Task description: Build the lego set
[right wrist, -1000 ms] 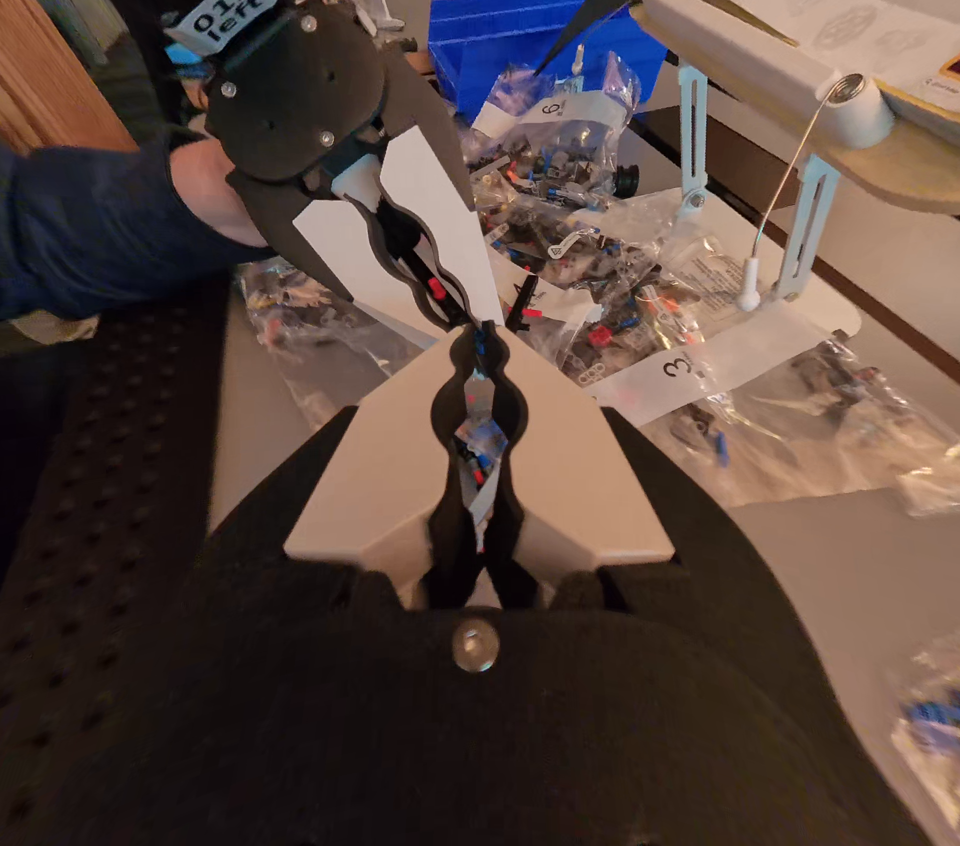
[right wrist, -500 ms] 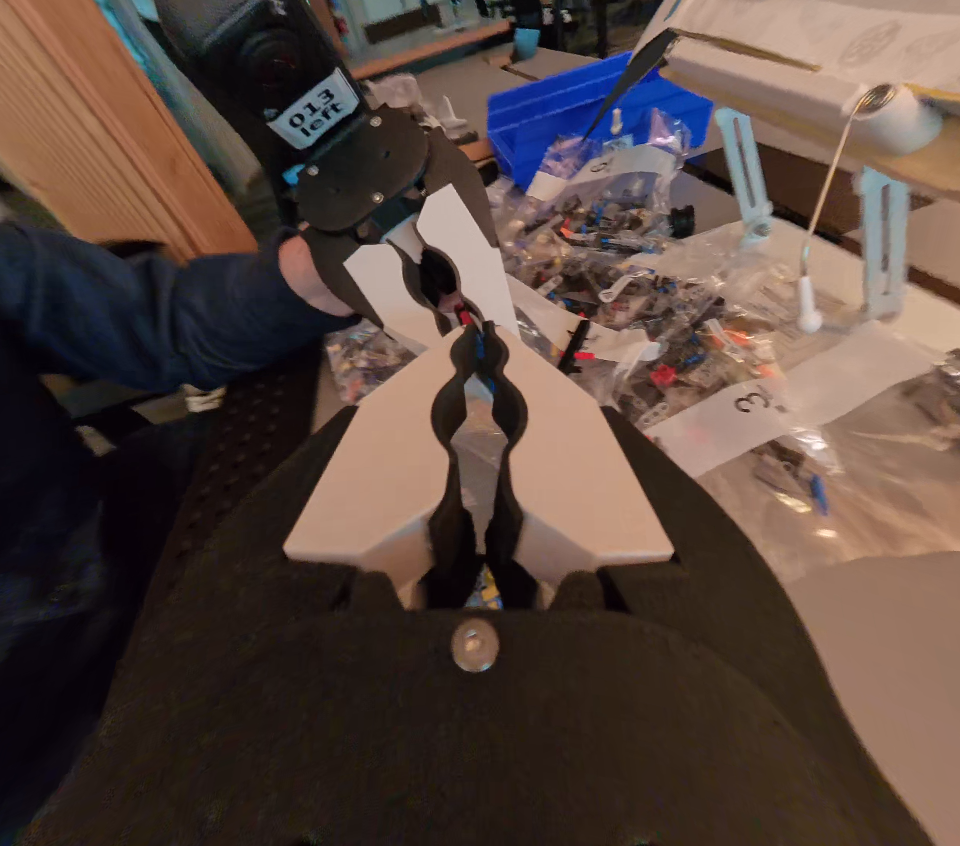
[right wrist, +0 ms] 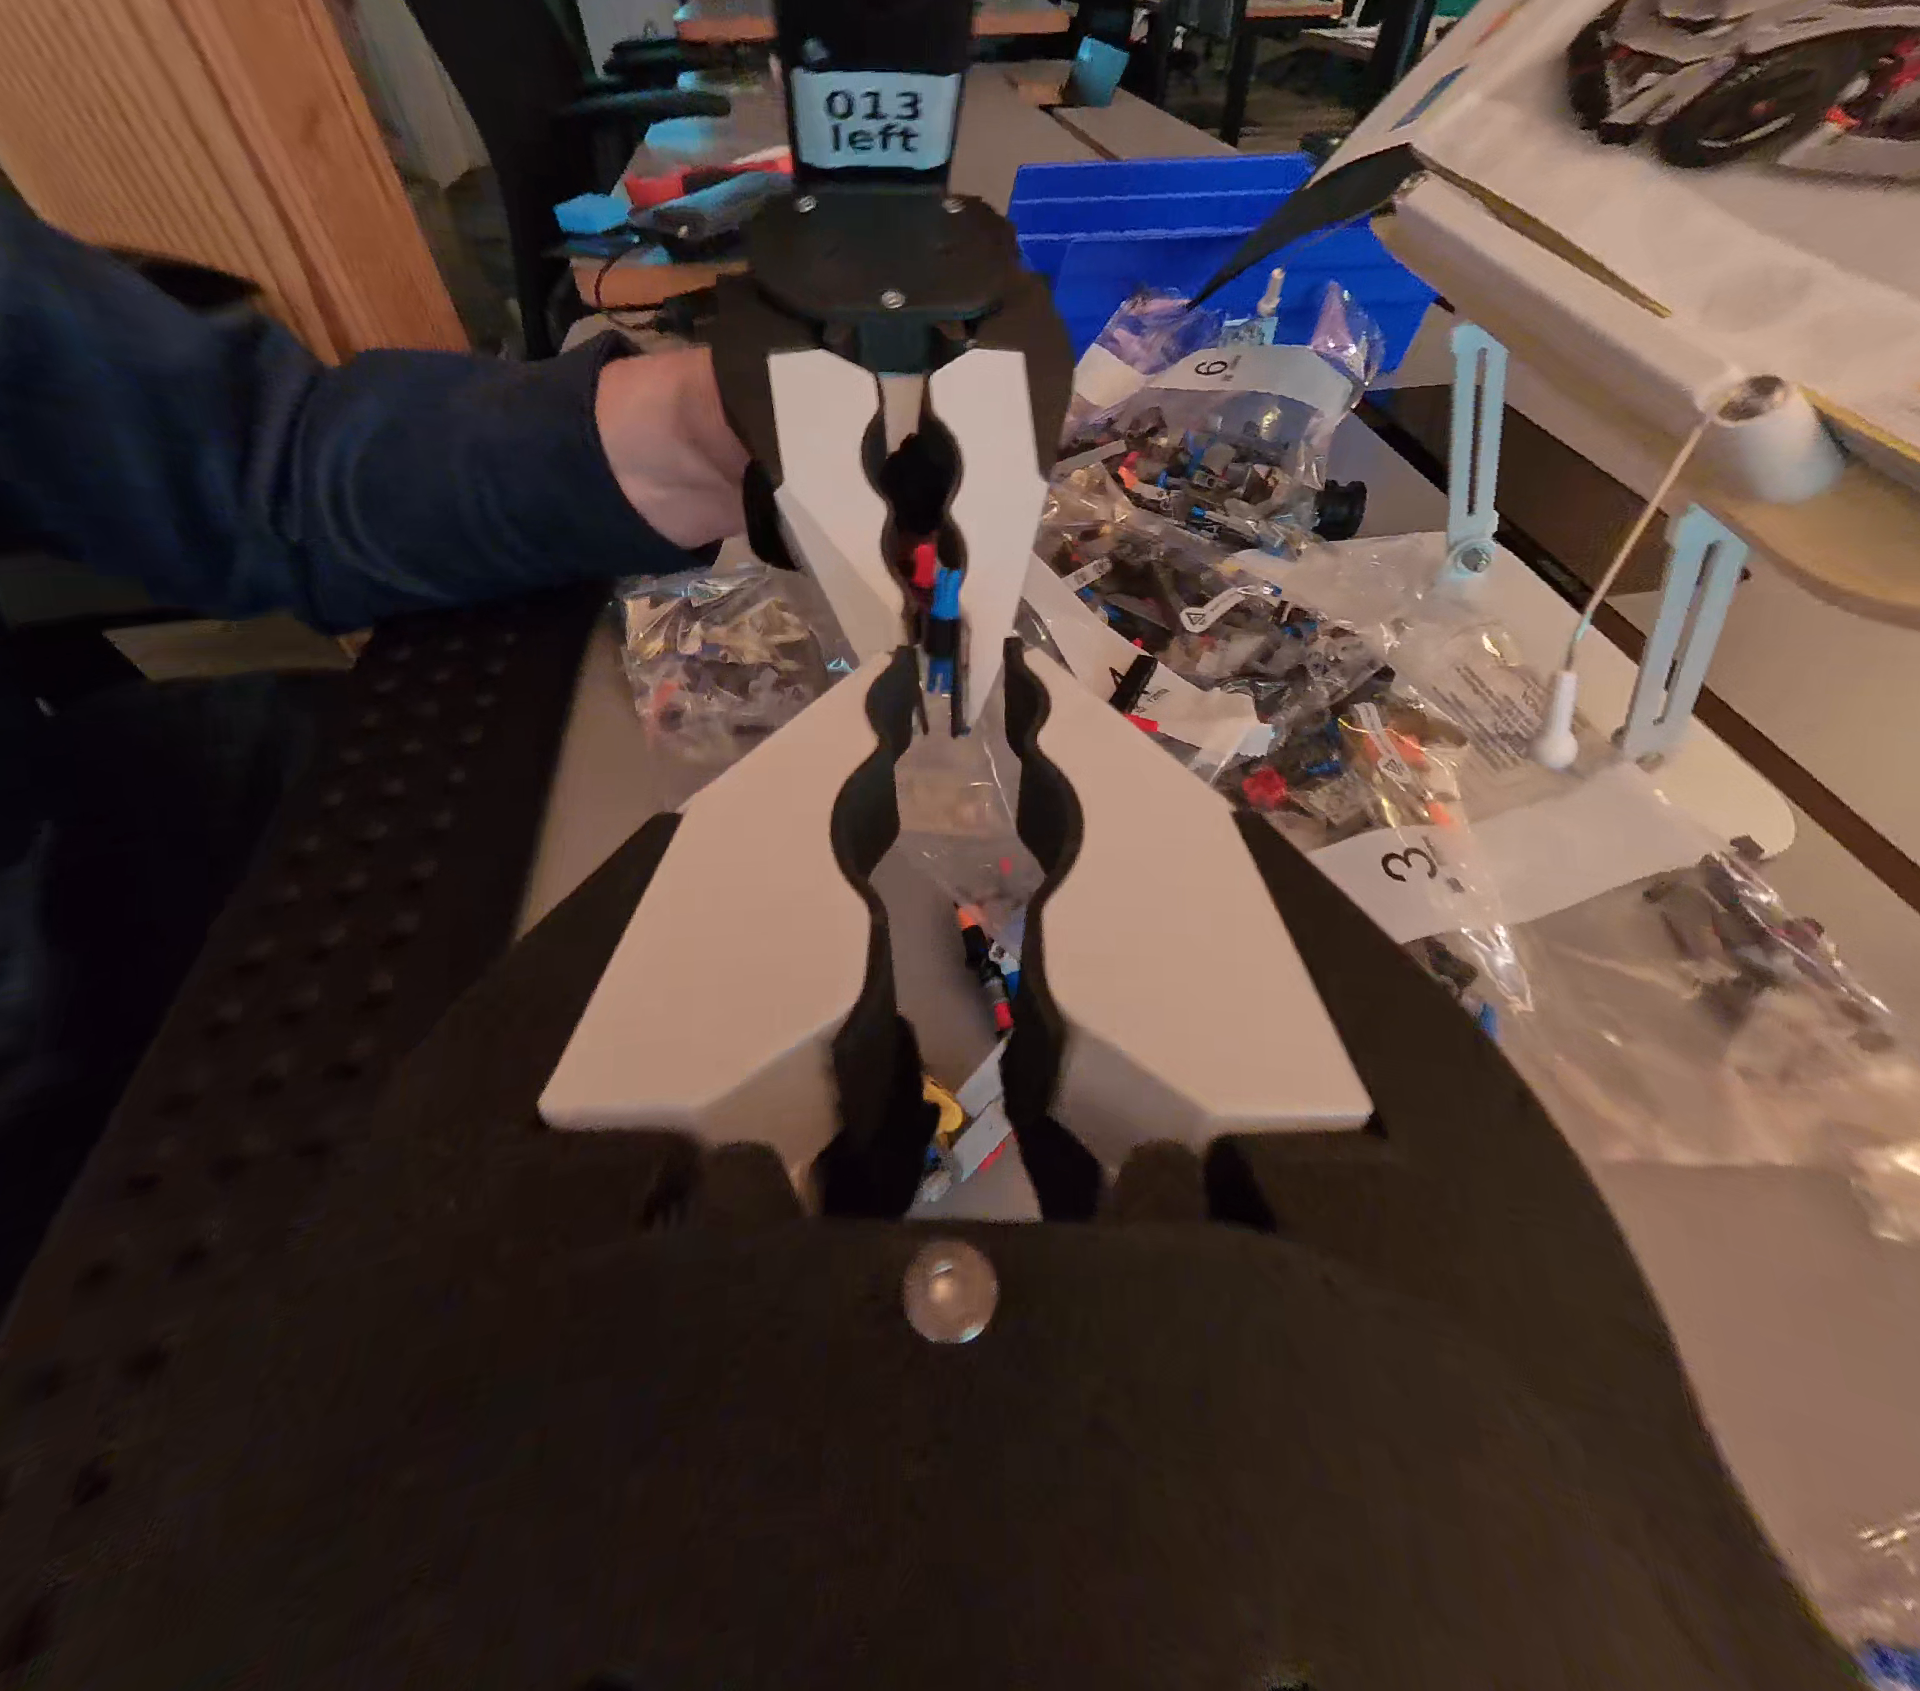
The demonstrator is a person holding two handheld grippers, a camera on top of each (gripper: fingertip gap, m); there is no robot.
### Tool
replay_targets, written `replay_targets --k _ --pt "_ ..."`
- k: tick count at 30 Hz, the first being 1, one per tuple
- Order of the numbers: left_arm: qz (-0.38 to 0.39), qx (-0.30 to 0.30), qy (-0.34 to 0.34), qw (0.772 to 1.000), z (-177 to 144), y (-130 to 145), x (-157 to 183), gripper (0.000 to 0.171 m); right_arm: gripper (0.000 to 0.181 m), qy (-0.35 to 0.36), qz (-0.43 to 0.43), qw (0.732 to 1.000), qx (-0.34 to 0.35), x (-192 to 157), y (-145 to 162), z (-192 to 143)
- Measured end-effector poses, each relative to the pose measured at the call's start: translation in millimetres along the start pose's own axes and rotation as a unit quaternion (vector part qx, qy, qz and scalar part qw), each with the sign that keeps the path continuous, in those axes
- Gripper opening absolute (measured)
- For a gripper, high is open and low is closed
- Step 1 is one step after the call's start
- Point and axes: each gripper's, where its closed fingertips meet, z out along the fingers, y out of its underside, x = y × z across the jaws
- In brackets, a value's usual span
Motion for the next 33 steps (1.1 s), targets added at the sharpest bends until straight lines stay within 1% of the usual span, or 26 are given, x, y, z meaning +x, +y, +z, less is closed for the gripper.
replay_targets --k 3,7,11,14,16,17,20,22,25,30,33 --pt "-0.016 0.021 0.016 1.000 -3 -5 2 0.006 0.012 0.005 -0.009 1.000 -0.007 -2 2 3" --pt "-0.026 0.030 0.026 0.999 -3 -7 3 0.006 0.008 0.005 -0.014 1.000 -0.005 -3 0 4" --pt "-0.035 0.038 0.045 0.998 -3 -7 6 0.006 0.012 0.011 -0.028 1.000 -0.005 -4 -1 4" --pt "-0.047 0.044 0.071 0.995 -3 -7 11 0.006 0.014 0.019 -0.068 0.997 -0.014 -8 -1 3" --pt "-0.058 0.047 0.099 0.992 -4 -7 18 0.007 0.019 0.032 -0.115 0.993 -0.023 -11 -2 3" --pt "-0.061 0.048 0.110 0.991 -5 -7 21 0.007 0.018 0.037 -0.139 0.989 -0.032 -14 0 4" --pt "-0.076 0.038 0.154 0.984 -6 -4 32 0.006 0.018 0.042 -0.204 0.977 -0.048 -24 1 7" --pt "-0.082 0.023 0.174 0.981 -6 0 38 0.006 0.016 0.037 -0.228 0.971 -0.059 -30 3 9" --pt "-0.090 0.021 0.205 0.974 -8 3 45 0.006 0.012 0.030 -0.253 0.965 -0.065 -39 4 12" --pt "-0.074 -0.015 0.258 0.963 1 15 69 0.006 0.011 0.001 -0.265 0.961 -0.076 -52 9 17" --pt "-0.078 -0.015 0.251 0.965 3 15 65 0.006 0.009 0.000 -0.252 0.964 -0.080 -50 11 16"
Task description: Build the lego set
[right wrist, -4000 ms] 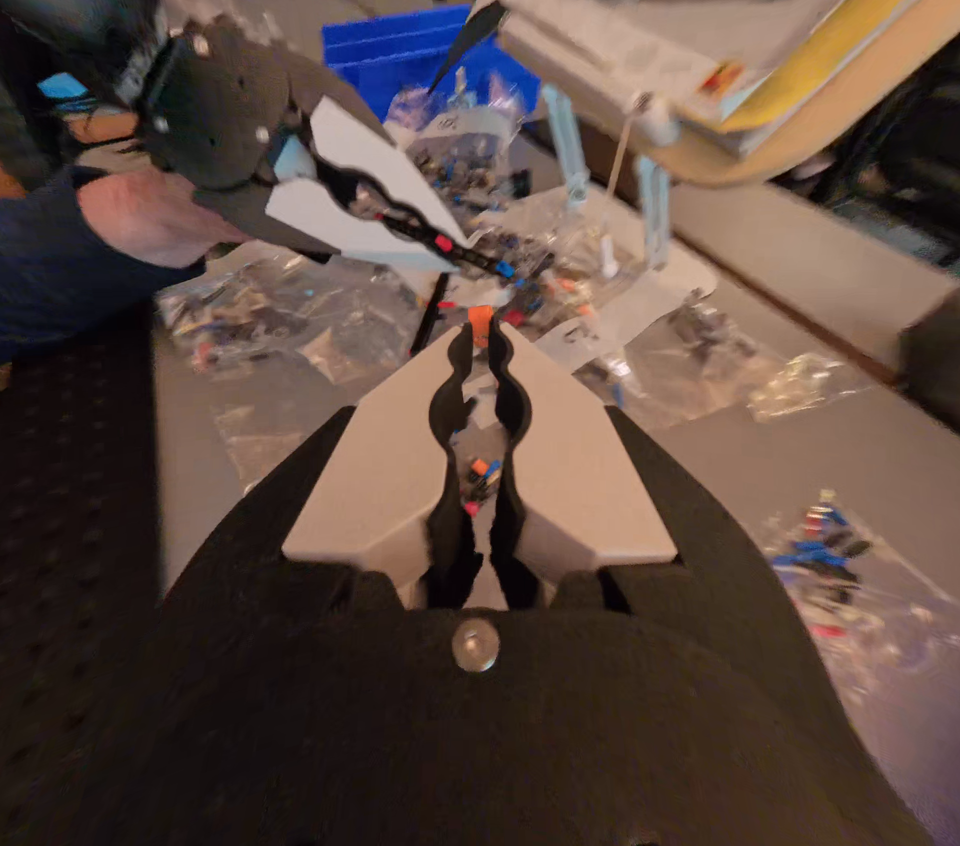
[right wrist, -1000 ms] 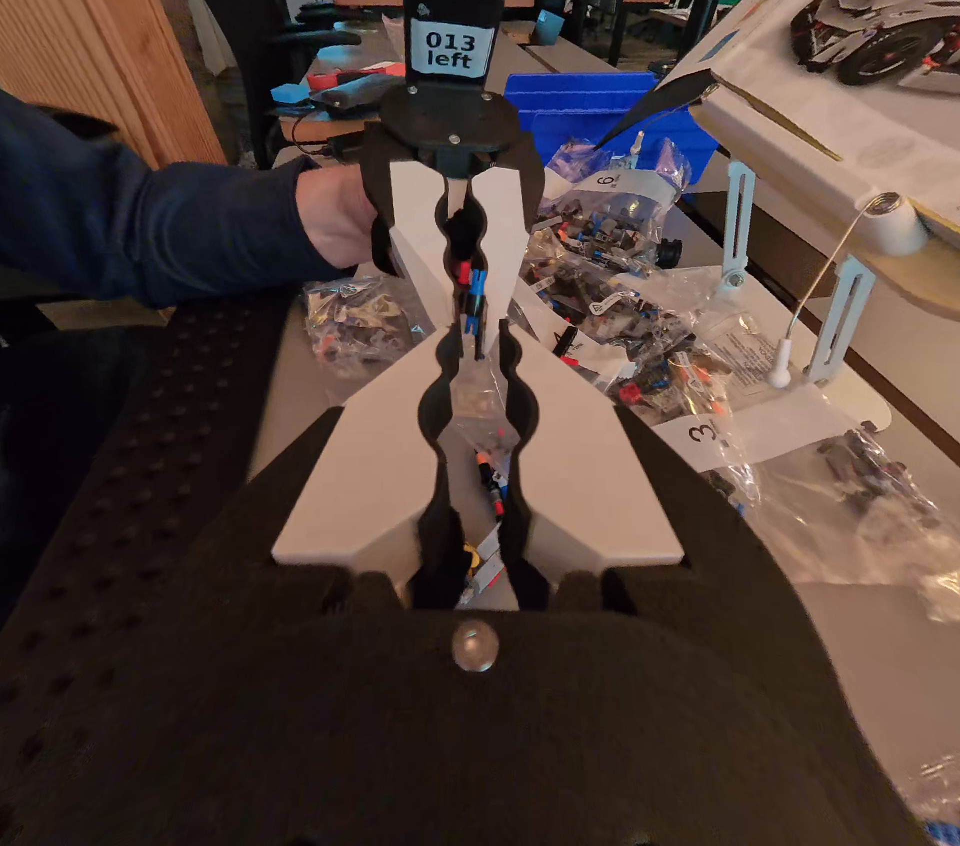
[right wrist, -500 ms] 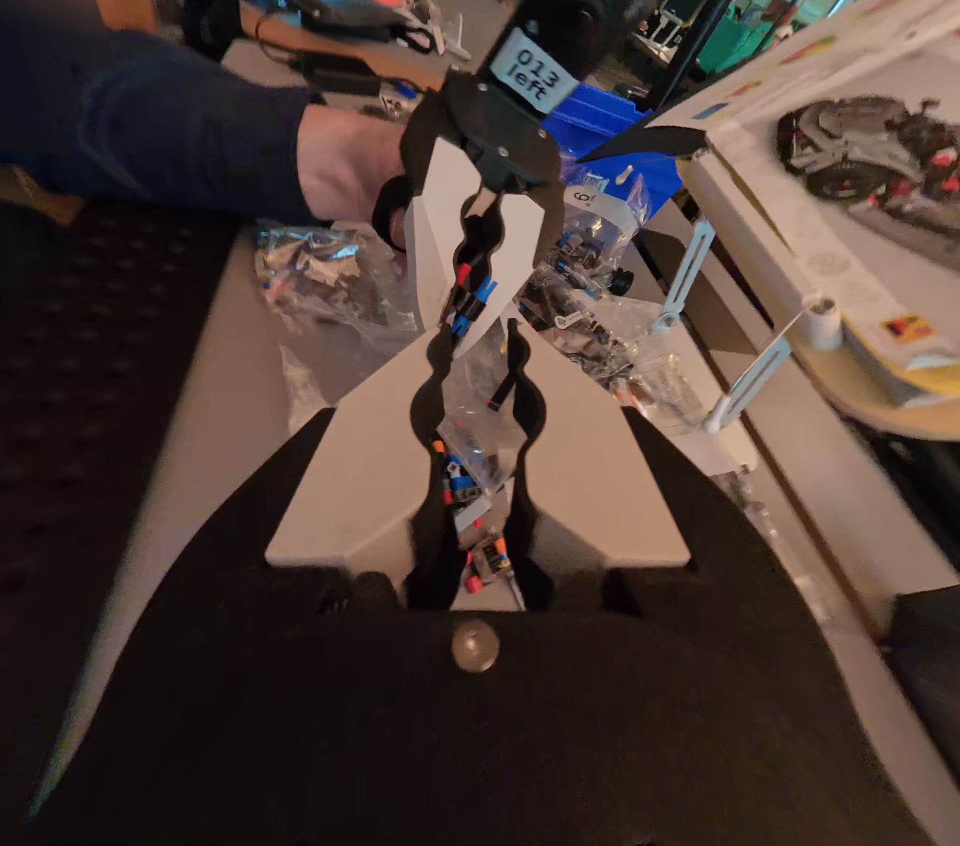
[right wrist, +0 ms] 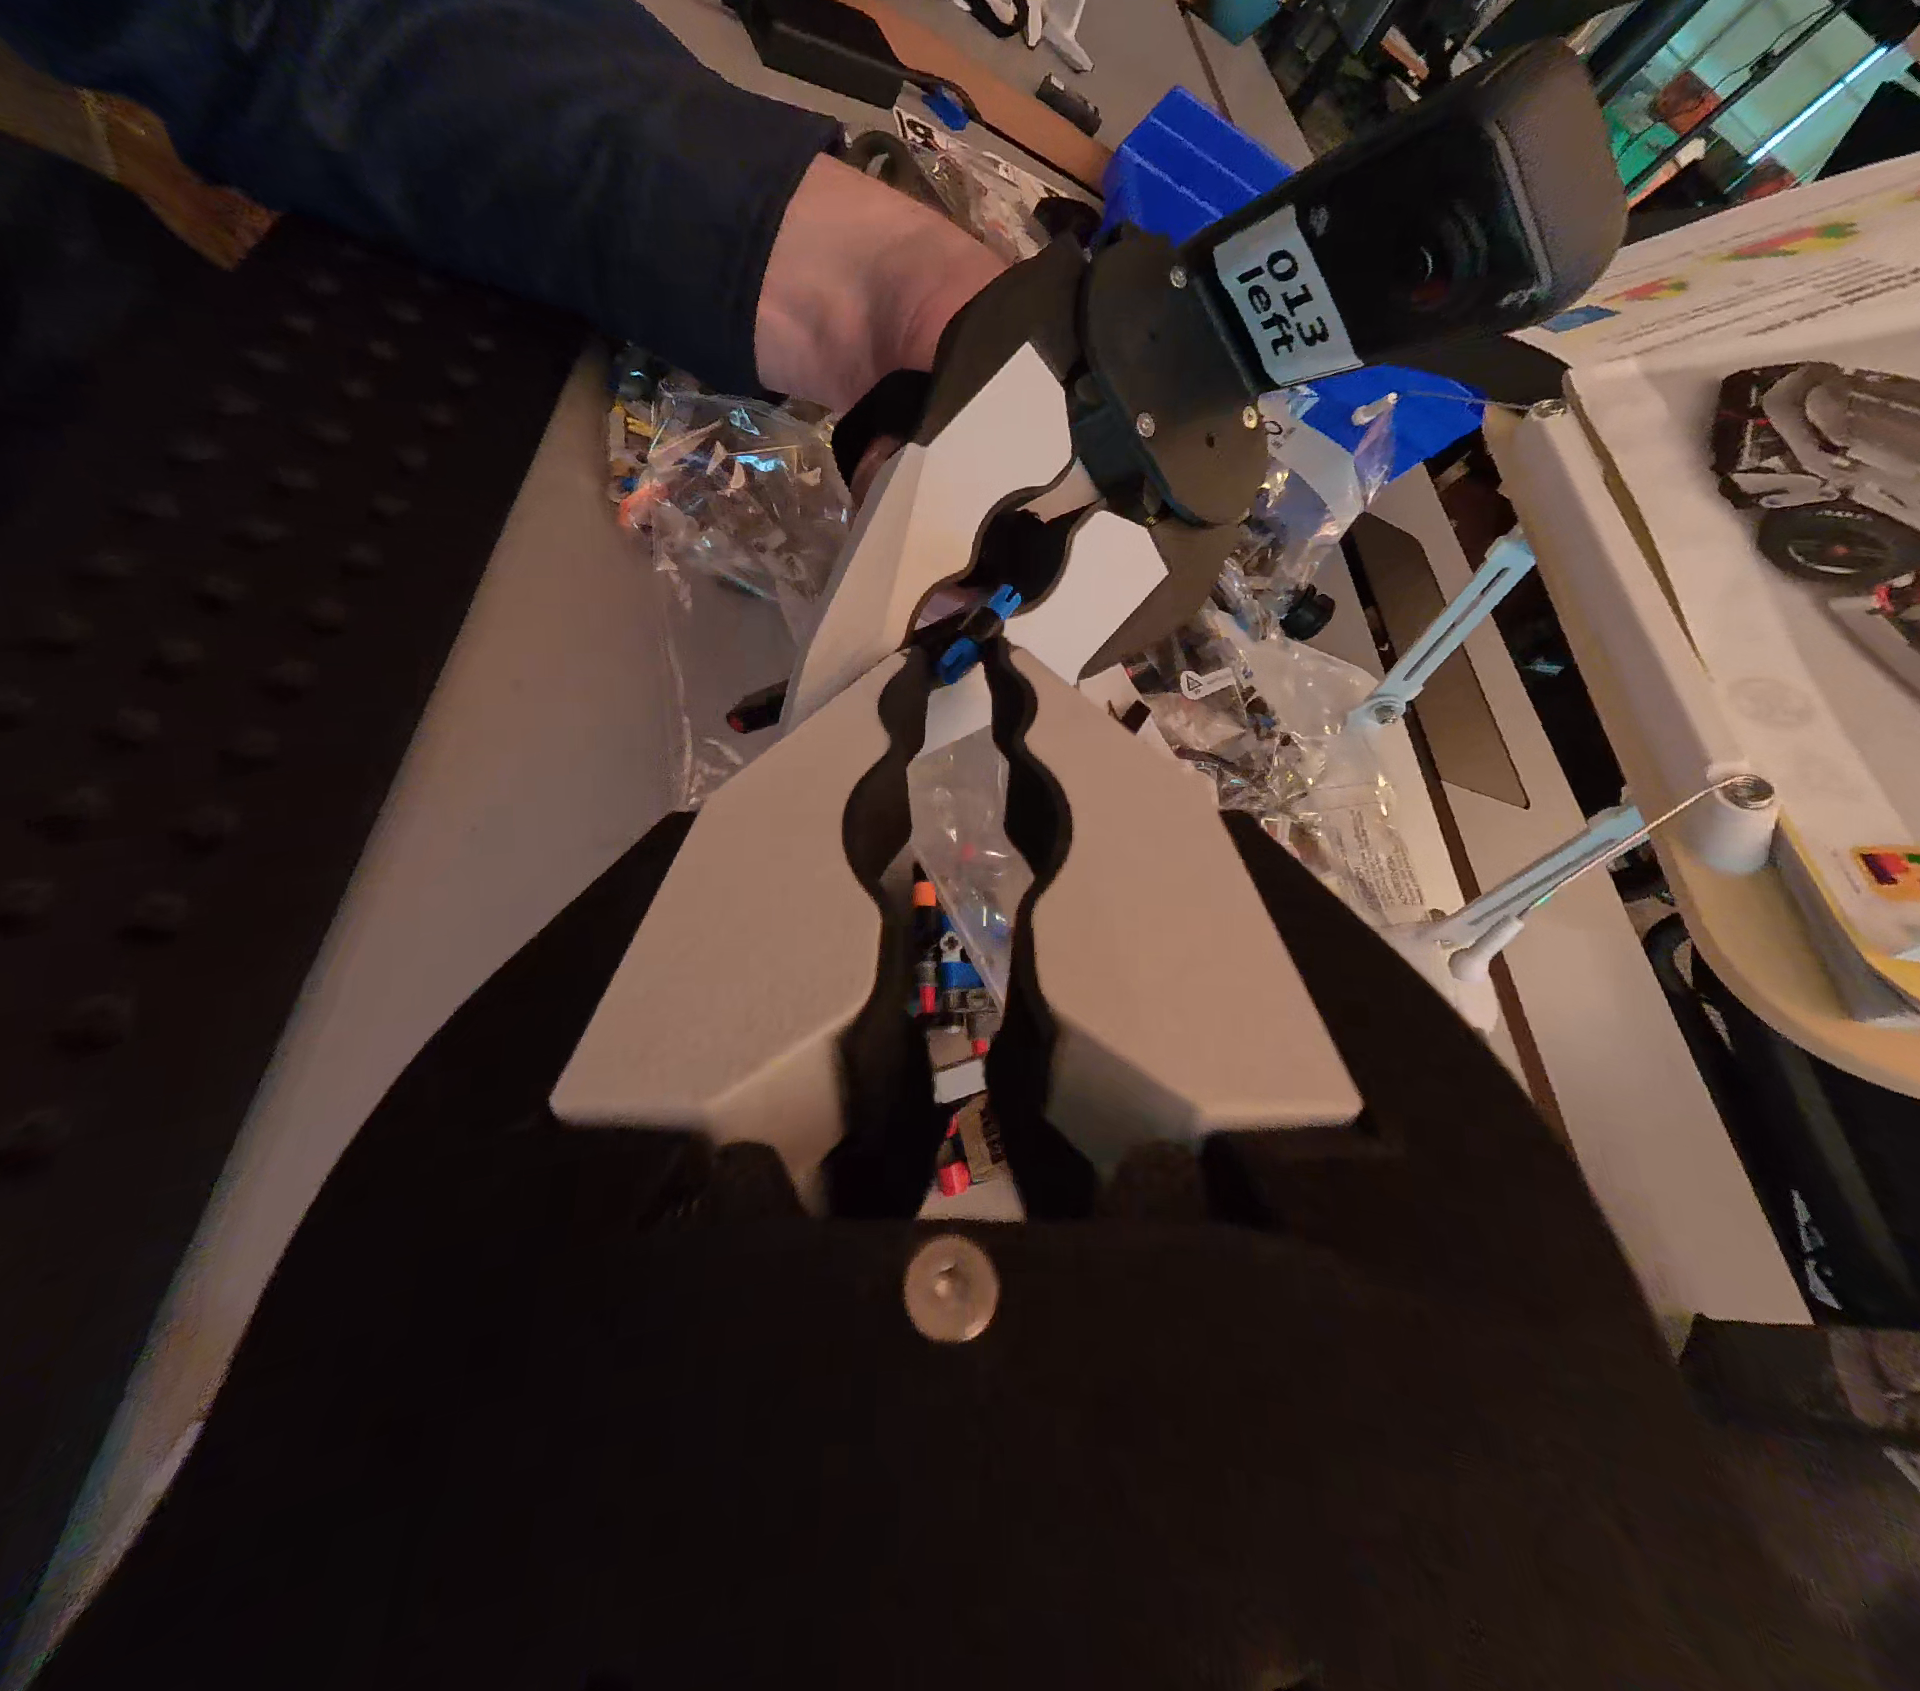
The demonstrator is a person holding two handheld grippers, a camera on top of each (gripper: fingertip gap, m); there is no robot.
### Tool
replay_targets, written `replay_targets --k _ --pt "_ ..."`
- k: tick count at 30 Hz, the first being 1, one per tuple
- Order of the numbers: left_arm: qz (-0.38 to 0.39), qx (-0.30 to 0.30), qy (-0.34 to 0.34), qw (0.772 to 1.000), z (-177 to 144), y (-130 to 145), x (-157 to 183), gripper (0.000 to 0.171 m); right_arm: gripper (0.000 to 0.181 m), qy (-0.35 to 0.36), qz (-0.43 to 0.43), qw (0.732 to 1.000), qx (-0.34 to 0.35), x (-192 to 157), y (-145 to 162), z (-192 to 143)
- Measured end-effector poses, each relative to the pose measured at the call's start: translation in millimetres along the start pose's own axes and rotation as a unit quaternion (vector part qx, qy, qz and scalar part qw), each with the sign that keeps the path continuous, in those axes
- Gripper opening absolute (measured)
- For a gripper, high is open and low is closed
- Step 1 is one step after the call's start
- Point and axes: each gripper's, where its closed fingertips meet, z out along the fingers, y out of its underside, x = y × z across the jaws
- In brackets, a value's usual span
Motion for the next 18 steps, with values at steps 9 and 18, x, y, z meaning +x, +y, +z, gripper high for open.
replay_targets --k 9,18 --pt "0.033 0.028 -0.067 0.997 -8 -13 -13 0.006 0.000 0.014 0.057 0.998 0.008 14 4 -5" --pt "0.030 0.054 -0.113 0.992 -23 -18 -27 0.015 0.000 0.041 0.107 0.992 0.047 34 3 -19"
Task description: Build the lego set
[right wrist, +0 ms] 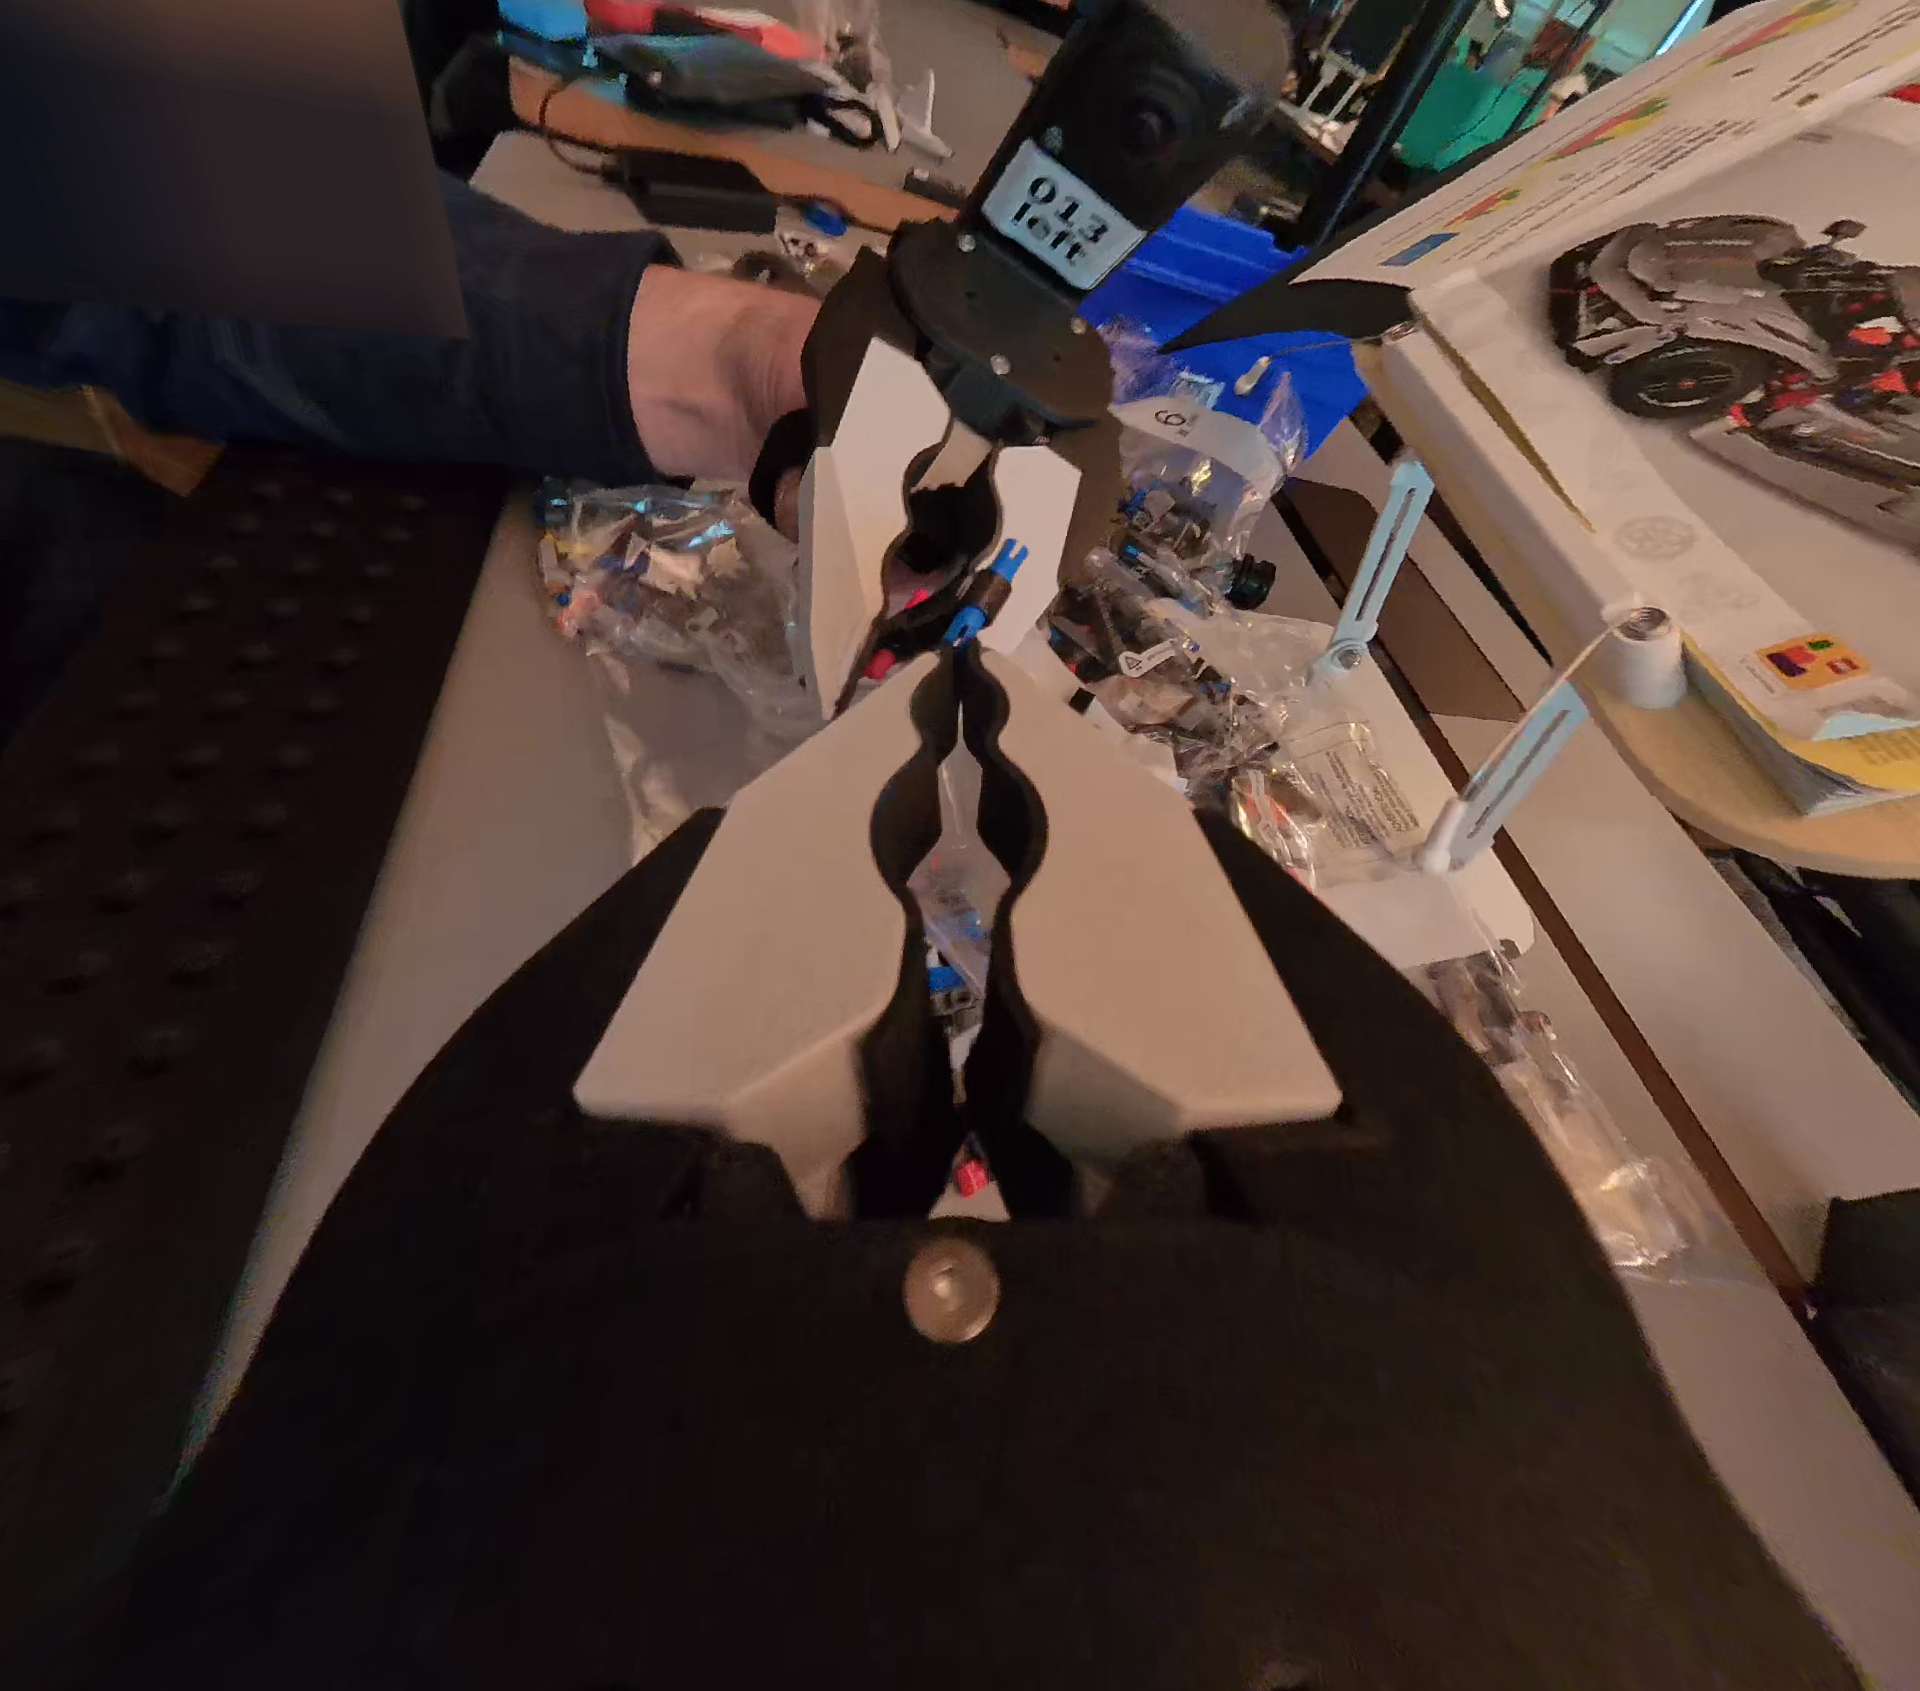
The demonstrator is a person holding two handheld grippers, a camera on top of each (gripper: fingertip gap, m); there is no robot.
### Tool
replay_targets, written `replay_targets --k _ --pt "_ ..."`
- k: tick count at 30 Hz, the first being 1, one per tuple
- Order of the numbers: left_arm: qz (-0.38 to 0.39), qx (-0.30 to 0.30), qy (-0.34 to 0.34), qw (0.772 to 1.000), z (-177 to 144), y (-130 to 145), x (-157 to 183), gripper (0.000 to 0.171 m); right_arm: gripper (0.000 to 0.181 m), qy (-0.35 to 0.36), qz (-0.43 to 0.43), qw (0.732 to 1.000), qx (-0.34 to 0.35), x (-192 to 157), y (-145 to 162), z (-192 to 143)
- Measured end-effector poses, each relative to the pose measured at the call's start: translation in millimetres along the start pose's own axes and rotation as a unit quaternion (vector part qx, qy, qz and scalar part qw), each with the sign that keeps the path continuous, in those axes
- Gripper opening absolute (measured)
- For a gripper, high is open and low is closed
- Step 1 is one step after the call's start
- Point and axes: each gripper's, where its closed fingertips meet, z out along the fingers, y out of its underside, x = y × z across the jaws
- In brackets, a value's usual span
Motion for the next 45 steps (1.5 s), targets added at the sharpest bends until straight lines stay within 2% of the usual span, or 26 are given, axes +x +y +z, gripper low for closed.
replay_targets --k 3,5,10,16,20,22,26,29,31,34,40,43,45 --pt "0.000 -0.009 -0.014 1.000 -3 6 -7 0.015 0.000 0.012 0.019 1.000 0.018 10 -3 -8" --pt "0.006 -0.007 -0.011 1.000 -3 6 -6 0.007 0.000 0.017 0.028 0.999 0.023 13 -3 -10" --pt "0.019 0.002 -0.032 0.999 -5 2 -11 0.007 0.000 0.009 0.064 0.997 0.039 17 -3 -11" --pt "0.020 0.021 -0.043 0.999 -6 -5 -14 0.006 0.019 -0.024 0.111 0.993 0.009 13 11 0" --pt "0.023 0.015 -0.046 0.999 -2 -2 -16 0.007 0.003 -0.029 0.099 0.995 0.012 7 10 9" --pt "0.020 0.012 -0.027 0.999 -1 -1 -10 0.007 0.005 -0.043 0.103 0.994 0.024 3 7 11" --pt "0.017 0.024 0.014 0.999 2 -5 4 0.007 0.021 -0.068 0.102 0.991 0.055 -2 -2 4" --pt "0.017 0.016 0.010 1.000 4 -3 3 0.007 0.020 -0.084 0.103 0.988 0.079 -6 -11 1" --pt "0.021 0.013 0.000 1.000 4 -2 0 0.007 0.013 -0.072 0.097 0.991 0.058 -4 -4 4" --pt "0.022 0.021 -0.001 1.000 4 -5 0 0.006 0.015 -0.072 0.103 0.991 0.053 -4 -2 7" --pt "0.031 -0.016 -0.025 0.999 15 7 -6 0.007 0.005 -0.070 0.114 0.990 0.034 -4 2 12" --pt "0.033 -0.028 -0.053 0.998 8 8 -14 0.019 0.005 -0.055 0.111 0.992 0.007 0 10 9" --pt "0.040 -0.011 -0.079 0.996 -3 -1 -19 0.029 0.005 -0.053 0.115 0.992 -0.011 1 15 7"
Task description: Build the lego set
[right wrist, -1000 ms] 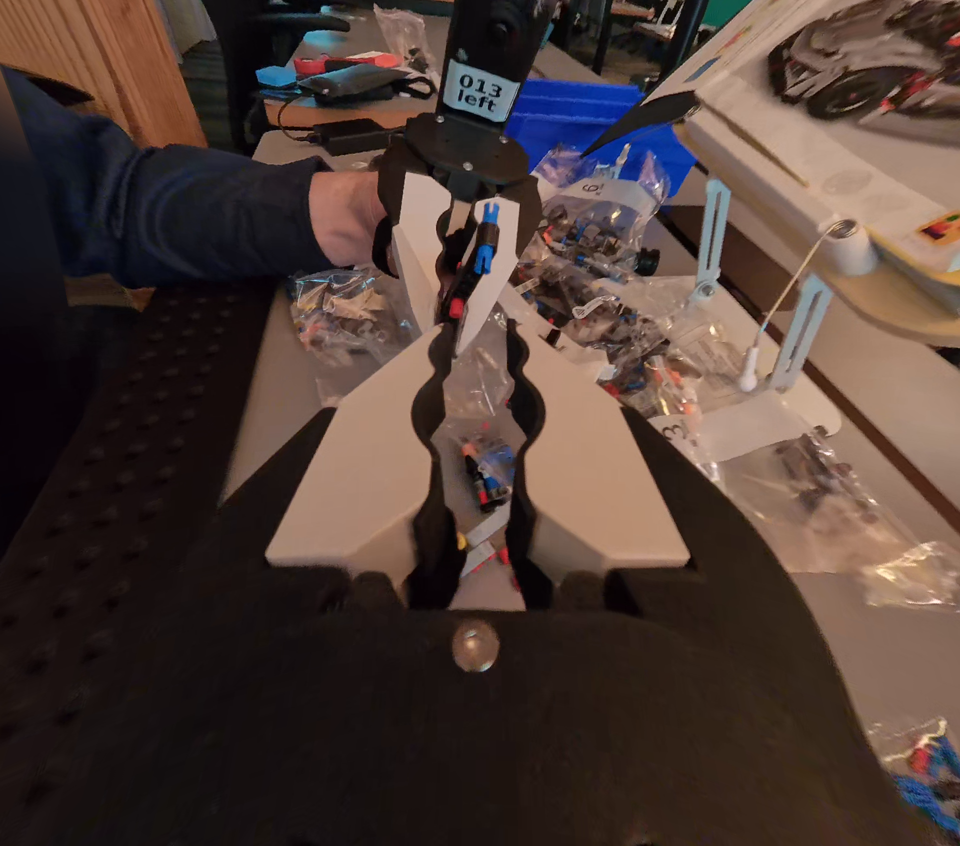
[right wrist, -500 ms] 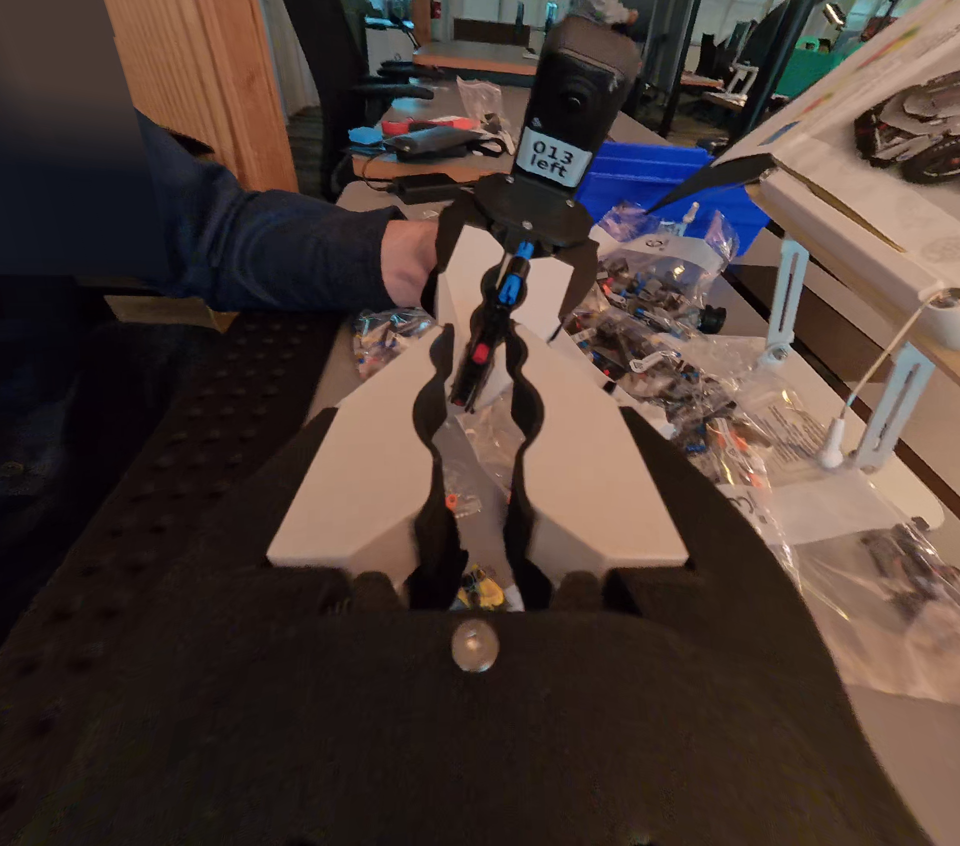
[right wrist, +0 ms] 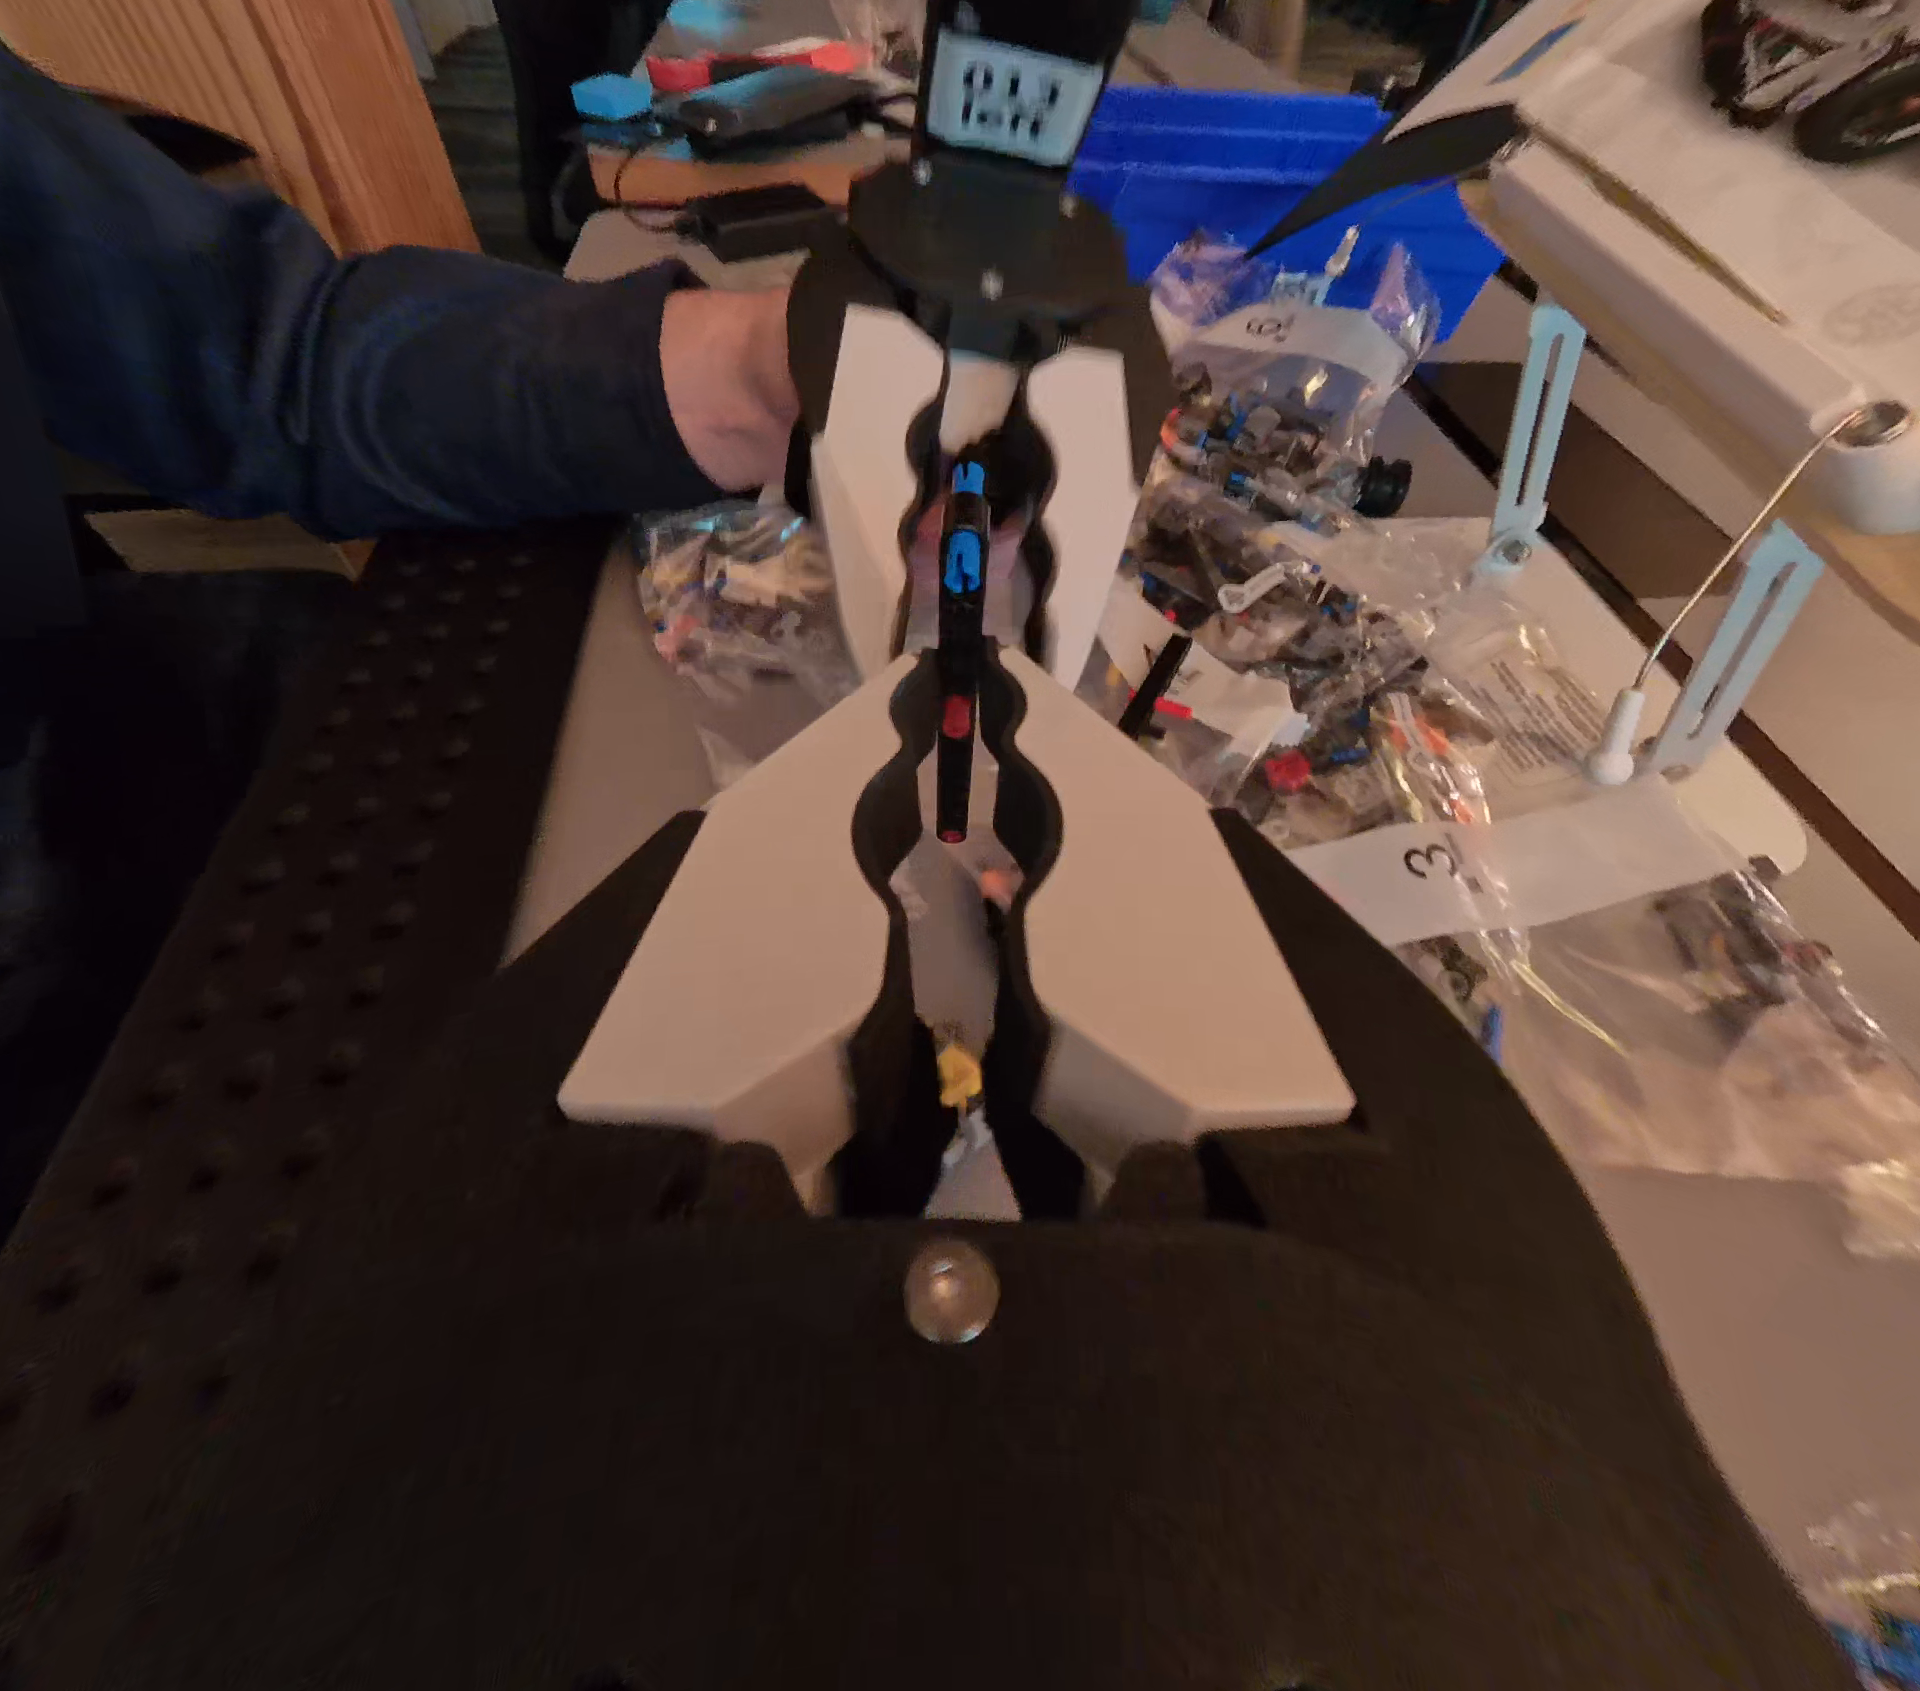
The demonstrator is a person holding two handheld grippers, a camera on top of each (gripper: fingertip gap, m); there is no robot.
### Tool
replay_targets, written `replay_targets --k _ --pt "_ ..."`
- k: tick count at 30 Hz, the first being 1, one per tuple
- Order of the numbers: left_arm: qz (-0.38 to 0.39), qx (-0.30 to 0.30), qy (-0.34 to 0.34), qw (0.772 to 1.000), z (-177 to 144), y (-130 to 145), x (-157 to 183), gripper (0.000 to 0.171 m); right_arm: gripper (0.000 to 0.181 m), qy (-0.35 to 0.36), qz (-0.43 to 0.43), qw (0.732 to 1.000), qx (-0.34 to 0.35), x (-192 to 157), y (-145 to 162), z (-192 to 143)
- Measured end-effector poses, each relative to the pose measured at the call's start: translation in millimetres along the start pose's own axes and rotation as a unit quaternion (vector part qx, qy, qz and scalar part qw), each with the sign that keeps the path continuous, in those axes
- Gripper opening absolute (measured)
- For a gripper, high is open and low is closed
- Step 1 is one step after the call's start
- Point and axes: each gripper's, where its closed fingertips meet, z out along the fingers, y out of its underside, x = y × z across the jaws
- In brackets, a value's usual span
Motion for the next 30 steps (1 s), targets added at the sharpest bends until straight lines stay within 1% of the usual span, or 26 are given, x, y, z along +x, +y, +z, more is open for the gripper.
replay_targets --k 3,5,7,10,11,13,20,23,24,26,27,28,30 --pt "0.011 0.037 -0.022 0.999 -14 -17 -4 0.032 0.004 -0.003 0.000 0.999 -0.044 0 13 1" --pt "0.028 0.040 -0.028 0.998 -15 -20 -2 0.030 0.005 -0.022 -0.003 0.995 -0.093 -8 29 5" --pt "0.055 0.013 -0.032 0.998 -9 -16 4 0.024 0.005 -0.035 -0.014 0.990 -0.139 -15 44 10" --pt "0.090 -0.058 -0.024 0.994 3 3 14 0.014 0.005 -0.047 -0.022 0.981 -0.188 -22 61 16" --pt "0.096 -0.076 -0.017 0.992 6 9 17 0.008 0.005 -0.050 -0.017 0.979 -0.199 -23 65 16" --pt "0.104 -0.093 -0.015 0.990 7 15 19 0.005 0.004 -0.054 -0.016 0.977 -0.204 -23 68 17" --pt "0.069 -0.089 -0.010 0.994 -2 15 15 0.003 0.005 -0.060 0.012 0.980 -0.188 -21 65 15" --pt "0.030 -0.064 -0.009 0.997 -4 8 10 0.000 0.005 -0.052 0.013 0.984 -0.169 -17 59 14" --pt "0.016 -0.053 -0.018 0.998 -7 5 5 0.000 0.006 -0.044 0.005 0.986 -0.159 -16 55 13" --pt "-0.025 -0.022 -0.017 0.999 -11 -1 -1 0.000 0.020 -0.024 -0.007 0.990 -0.141 -10 47 11" --pt "-0.042 -0.006 -0.016 0.999 -13 -4 -4 0.000 0.018 -0.022 -0.010 0.990 -0.138 -10 46 9" --pt "-0.056 0.001 -0.020 0.998 -14 -5 -8 0.000 0.017 -0.017 -0.010 0.990 -0.141 -8 47 9" --pt "-0.067 -0.013 -0.029 0.997 -13 3 -14 0.000 0.017 -0.006 -0.013 0.985 -0.171 -4 59 9"
